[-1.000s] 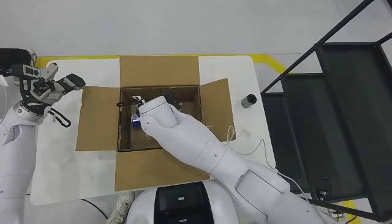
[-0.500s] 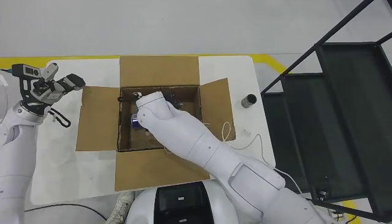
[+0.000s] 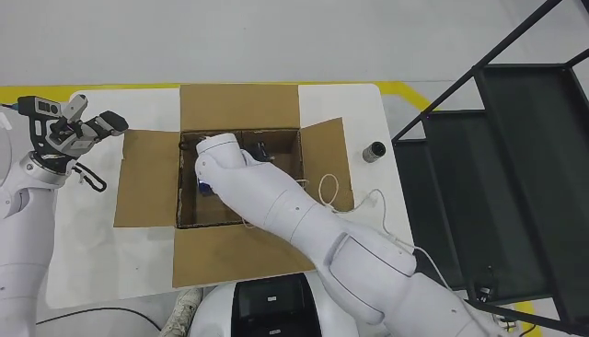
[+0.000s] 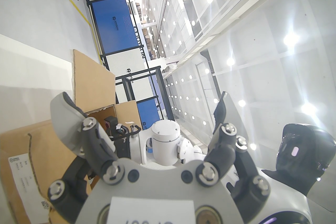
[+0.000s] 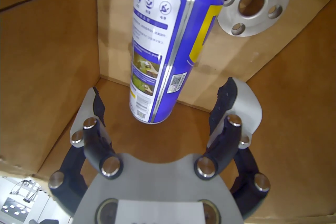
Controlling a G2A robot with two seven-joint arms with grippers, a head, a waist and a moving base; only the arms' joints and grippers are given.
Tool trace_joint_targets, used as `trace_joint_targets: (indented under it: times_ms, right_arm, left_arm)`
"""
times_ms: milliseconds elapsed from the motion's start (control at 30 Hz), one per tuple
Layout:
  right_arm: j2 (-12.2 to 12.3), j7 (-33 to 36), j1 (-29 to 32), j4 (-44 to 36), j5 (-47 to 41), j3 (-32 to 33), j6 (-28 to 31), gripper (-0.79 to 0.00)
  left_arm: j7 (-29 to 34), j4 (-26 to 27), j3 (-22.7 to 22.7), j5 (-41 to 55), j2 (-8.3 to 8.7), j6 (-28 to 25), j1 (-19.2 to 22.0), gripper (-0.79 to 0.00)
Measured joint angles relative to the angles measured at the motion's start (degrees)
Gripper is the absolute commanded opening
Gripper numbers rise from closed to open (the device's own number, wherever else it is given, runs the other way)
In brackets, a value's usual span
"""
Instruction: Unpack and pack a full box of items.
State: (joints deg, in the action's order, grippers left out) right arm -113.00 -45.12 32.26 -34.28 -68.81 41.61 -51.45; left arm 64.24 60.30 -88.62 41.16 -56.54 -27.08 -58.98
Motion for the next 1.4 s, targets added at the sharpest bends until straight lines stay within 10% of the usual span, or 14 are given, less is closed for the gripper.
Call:
trace_joint_targets:
  times_ms: [467,633,800,1400]
  right_arm:
    - [-2.2,8.0,-4.6,11.8,-0.2,-2.2,2.6,-0.052]
    - [-2.4,9.0,-5.0,13.3,-0.2,-2.3,3.0,-0.619]
    - [-2.5,8.5,-5.2,13.7,0.0,-2.2,3.1,-0.773]
    - [-1.9,-5.5,-1.9,1.1,-1.6,-4.1,3.6,-0.785]
  left_arm:
    - [0.0,0.0,0.0,0.0,0.00,0.0,0.0,0.000]
    - [0.0,0.0,0.0,0.0,0.00,0.0,0.0,0.000]
    - [0.0,0.0,0.0,0.0,0.00,0.0,0.0,0.000]
    - [0.0,0.0,0.0,0.0,0.00,0.0,0.0,0.000]
